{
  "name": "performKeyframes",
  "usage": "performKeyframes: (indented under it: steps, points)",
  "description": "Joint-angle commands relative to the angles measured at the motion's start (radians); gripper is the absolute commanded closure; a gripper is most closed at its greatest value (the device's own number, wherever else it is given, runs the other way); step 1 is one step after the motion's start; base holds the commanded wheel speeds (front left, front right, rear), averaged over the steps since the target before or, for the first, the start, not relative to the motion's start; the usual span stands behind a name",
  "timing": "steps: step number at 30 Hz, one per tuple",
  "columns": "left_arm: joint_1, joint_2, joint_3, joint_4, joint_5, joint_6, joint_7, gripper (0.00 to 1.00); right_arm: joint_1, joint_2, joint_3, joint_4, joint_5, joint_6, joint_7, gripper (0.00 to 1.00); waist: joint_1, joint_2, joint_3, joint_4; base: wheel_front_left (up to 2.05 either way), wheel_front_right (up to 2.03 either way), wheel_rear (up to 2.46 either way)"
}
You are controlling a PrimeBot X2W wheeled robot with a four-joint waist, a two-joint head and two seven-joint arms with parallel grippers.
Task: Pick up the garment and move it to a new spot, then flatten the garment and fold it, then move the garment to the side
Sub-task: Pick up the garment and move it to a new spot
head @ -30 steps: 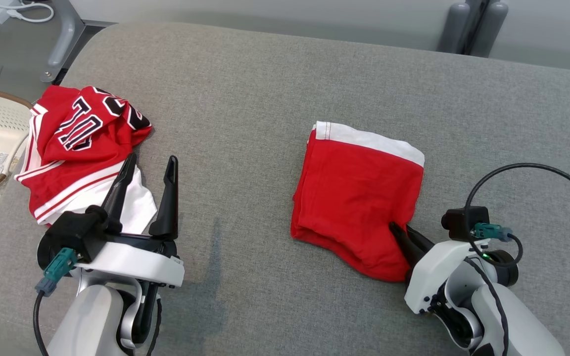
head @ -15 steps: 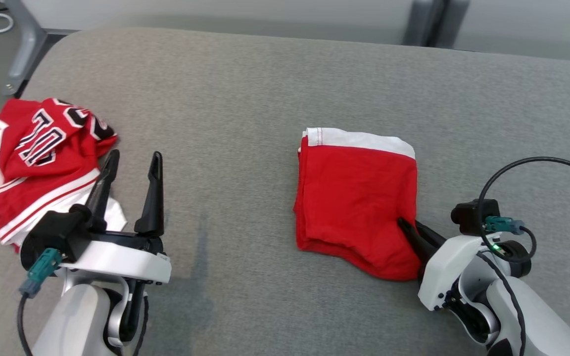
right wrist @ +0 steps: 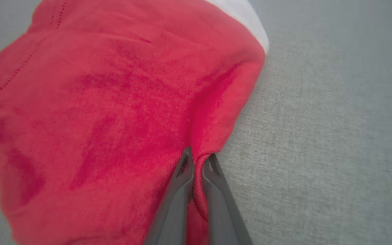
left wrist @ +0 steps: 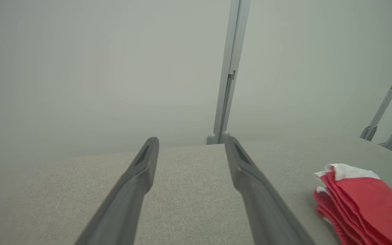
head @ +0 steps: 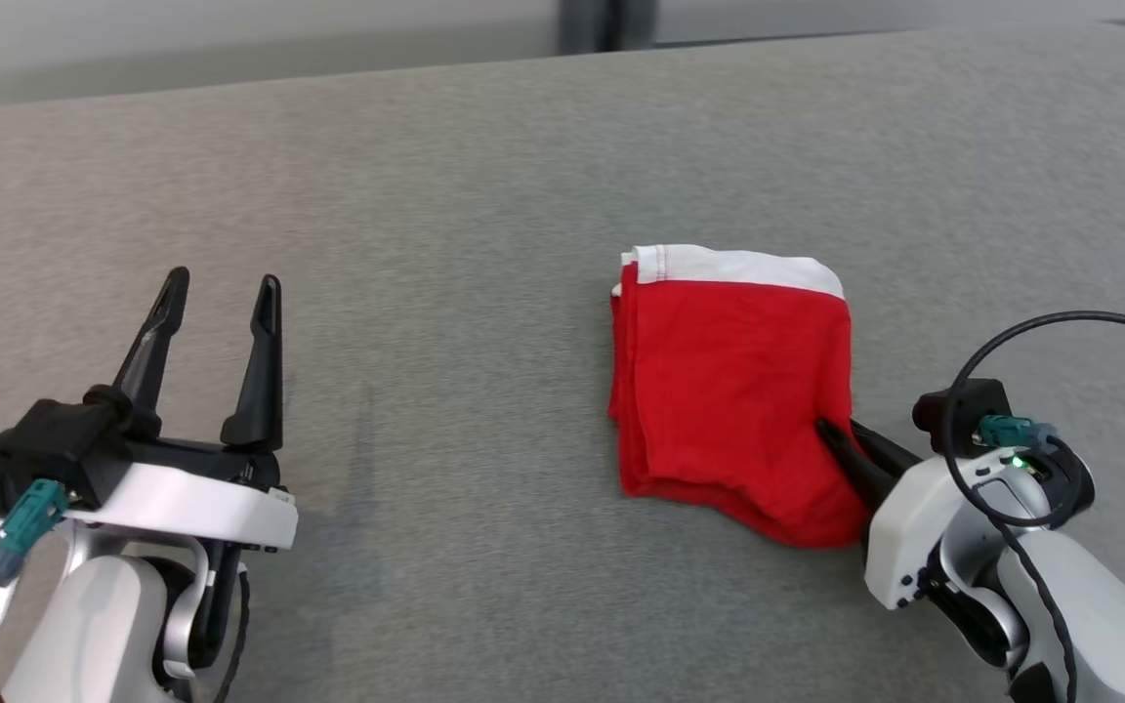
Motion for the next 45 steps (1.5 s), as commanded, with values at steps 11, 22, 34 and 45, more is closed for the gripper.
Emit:
performKeyframes:
  steps: [11,22,34,45]
  points:
    - [-0.061,0.071,-0.004,-0.122,0.031,0.004,0.084,0.00,-0.206,-0.046,0.069,0.034,0.000,0.000,-0.055,1.00,0.0000,0.0000,0.161,-0.208,0.00,0.00,0.00]
    - [-0.164,0.138,-0.037,-0.230,0.083,-0.017,0.184,0.00,-0.447,-0.181,0.082,0.179,0.022,0.000,-0.150,1.00,0.0000,0.0000,0.321,-0.300,0.00,0.00,0.00]
    - [-0.230,0.170,-0.068,-0.298,0.113,-0.032,0.250,0.00,-0.620,-0.226,0.013,0.372,-0.097,0.000,-0.206,1.00,0.0000,0.0000,0.417,-0.334,0.00,0.00,0.00]
    - [-0.244,0.186,-0.074,-0.317,0.112,-0.031,0.270,0.00,-0.686,-0.196,-0.014,0.558,-0.239,0.000,-0.227,1.00,0.0000,0.0000,0.448,-0.329,0.00,0.00,0.00]
